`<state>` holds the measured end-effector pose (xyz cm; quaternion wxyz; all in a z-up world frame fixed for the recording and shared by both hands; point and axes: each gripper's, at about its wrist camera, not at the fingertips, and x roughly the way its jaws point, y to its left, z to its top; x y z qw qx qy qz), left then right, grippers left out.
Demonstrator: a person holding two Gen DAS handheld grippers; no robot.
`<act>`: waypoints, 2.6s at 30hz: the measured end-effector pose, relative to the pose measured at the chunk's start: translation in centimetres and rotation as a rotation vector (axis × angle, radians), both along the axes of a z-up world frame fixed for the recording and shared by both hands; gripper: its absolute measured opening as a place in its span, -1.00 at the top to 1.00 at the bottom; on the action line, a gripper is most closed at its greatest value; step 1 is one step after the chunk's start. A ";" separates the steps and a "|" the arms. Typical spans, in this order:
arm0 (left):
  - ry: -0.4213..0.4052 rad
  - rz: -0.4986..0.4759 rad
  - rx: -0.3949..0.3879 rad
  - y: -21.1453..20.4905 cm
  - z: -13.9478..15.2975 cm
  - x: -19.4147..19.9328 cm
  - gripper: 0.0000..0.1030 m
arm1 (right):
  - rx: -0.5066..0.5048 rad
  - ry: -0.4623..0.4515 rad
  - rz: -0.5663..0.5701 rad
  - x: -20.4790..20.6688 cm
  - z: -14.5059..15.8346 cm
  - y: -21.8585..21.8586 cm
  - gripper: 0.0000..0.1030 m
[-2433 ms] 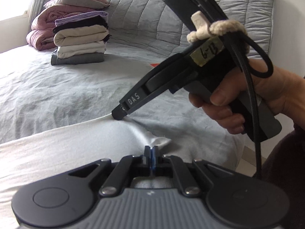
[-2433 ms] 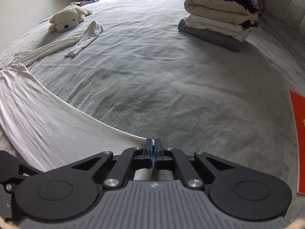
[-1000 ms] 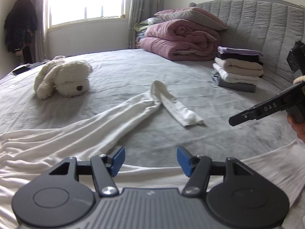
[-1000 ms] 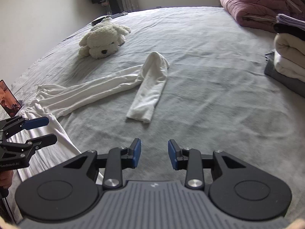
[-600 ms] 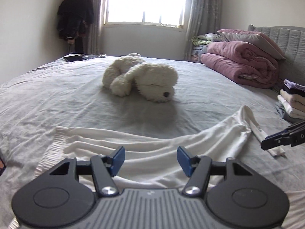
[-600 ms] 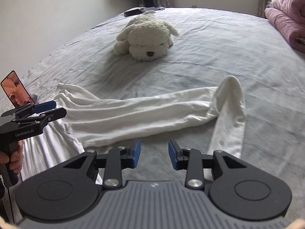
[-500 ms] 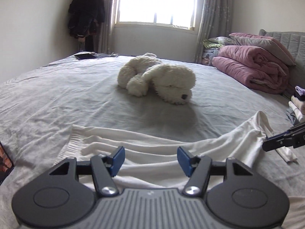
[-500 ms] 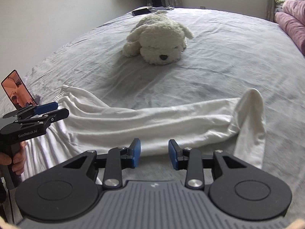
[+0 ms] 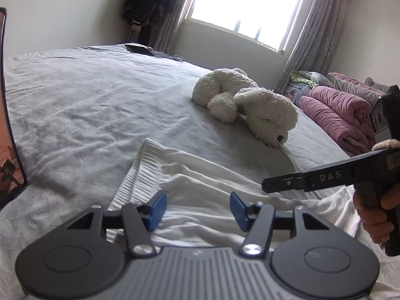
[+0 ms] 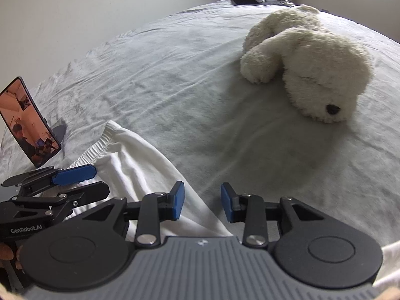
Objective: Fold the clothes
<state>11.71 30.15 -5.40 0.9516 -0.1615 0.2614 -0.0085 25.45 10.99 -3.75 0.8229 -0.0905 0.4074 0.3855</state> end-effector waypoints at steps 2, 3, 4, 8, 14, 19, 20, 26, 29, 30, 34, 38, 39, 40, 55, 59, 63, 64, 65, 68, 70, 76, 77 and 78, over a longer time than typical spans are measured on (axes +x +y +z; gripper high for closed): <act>0.002 0.002 -0.007 0.1 0.0 0.2 -0.12 | -0.024 -0.026 0.026 -0.2 -0.2 1.1 0.43; 0.002 0.002 -0.008 0.1 0.0 0.3 -0.12 | -0.030 -0.028 0.044 -0.3 -0.2 1.5 0.69; 0.003 0.003 -0.007 0.2 0.0 0.3 -0.12 | -0.032 -0.023 0.063 -0.3 -0.2 2.0 0.97; 0.006 0.008 -0.007 0.4 0.1 0.6 -0.12 | -0.082 -0.092 0.094 -0.6 0.2 3.5 0.95; 0.003 0.030 -0.021 0.7 0.3 0.8 -0.12 | -0.085 -0.163 0.061 0.5 1.7 5.0 0.96; 0.004 0.036 -0.026 0.9 0.3 1.0 -0.12 | -0.120 -0.174 0.045 1.6 1.7 5.7 0.96; 0.004 0.037 -0.027 0.9 0.3 1.0 -0.12 | -0.149 -0.165 0.059 1.6 1.2 6.0 0.96; -0.007 0.048 -0.045 1.3 0.6 0.9 -0.13 | -0.123 -0.133 0.098 1.2 1.2 6.3 0.63; -0.011 0.052 -0.062 1.6 0.6 0.8 -0.13 | -0.086 -0.131 0.142 0.8 1.8 7.1 0.32; -0.013 0.053 -0.067 1.7 0.6 0.8 -0.13 | -0.079 -0.133 0.161 0.6 1.9 7.5 0.32; -0.017 0.054 -0.072 1.9 0.6 0.7 -0.13 | -0.078 -0.133 0.241 0.1 1.8 9.6 0.32; -0.017 0.052 -0.073 2.0 0.7 0.6 -0.13 | -0.105 -0.116 0.292 0.2 0.7 11.4 0.34; -0.019 0.052 -0.072 2.0 0.7 0.6 -0.13 | -0.113 -0.119 0.297 0.3 0.4 11.8 0.52; -0.021 0.053 -0.072 2.0 0.7 0.6 -0.13 | -0.109 -0.122 0.297 0.3 0.4 12.0 0.87; -0.028 0.065 -0.036 1.7 0.9 0.7 -0.13 | -0.039 -0.070 0.204 2.0 1.3 11.6 0.42; -0.051 0.065 -0.045 1.6 1.4 0.4 -0.13 | -0.080 -0.104 0.157 2.5 2.8 8.1 0.32; -0.069 0.044 -0.042 0.9 1.9 0.3 -0.13 | -0.141 -0.119 0.081 2.9 3.6 3.3 0.32; -0.071 0.034 -0.041 0.6 2.0 0.3 -0.13 | -0.156 -0.120 0.063 2.9 3.7 2.0 0.32; -0.072 0.023 -0.039 0.3 2.0 0.3 -0.13 | -0.170 -0.120 0.046 3.0 3.8 0.8 0.32; -0.065 -0.011 -0.023 -0.8 1.9 0.3 -0.13 | -0.206 -0.115 -0.011 2.9 3.8 -2.7 0.32; -0.059 -0.033 -0.012 -1.6 1.8 0.4 -0.13 | -0.219 -0.104 -0.053 3.1 3.7 -4.9 0.32; -0.045 -0.080 0.025 -3.6 1.5 0.6 -0.13 | -0.241 -0.069 -0.114 3.3 2.5 -7.7 0.32; -0.041 -0.084 0.031 -3.8 1.4 0.7 -0.13 | -0.244 -0.066 -0.111 3.3 2.4 -7.7 0.32; -0.036 -0.087 0.037 -3.9 1.3 0.7 -0.13 | -0.248 -0.066 -0.103 3.1 2.2 -7.7 0.32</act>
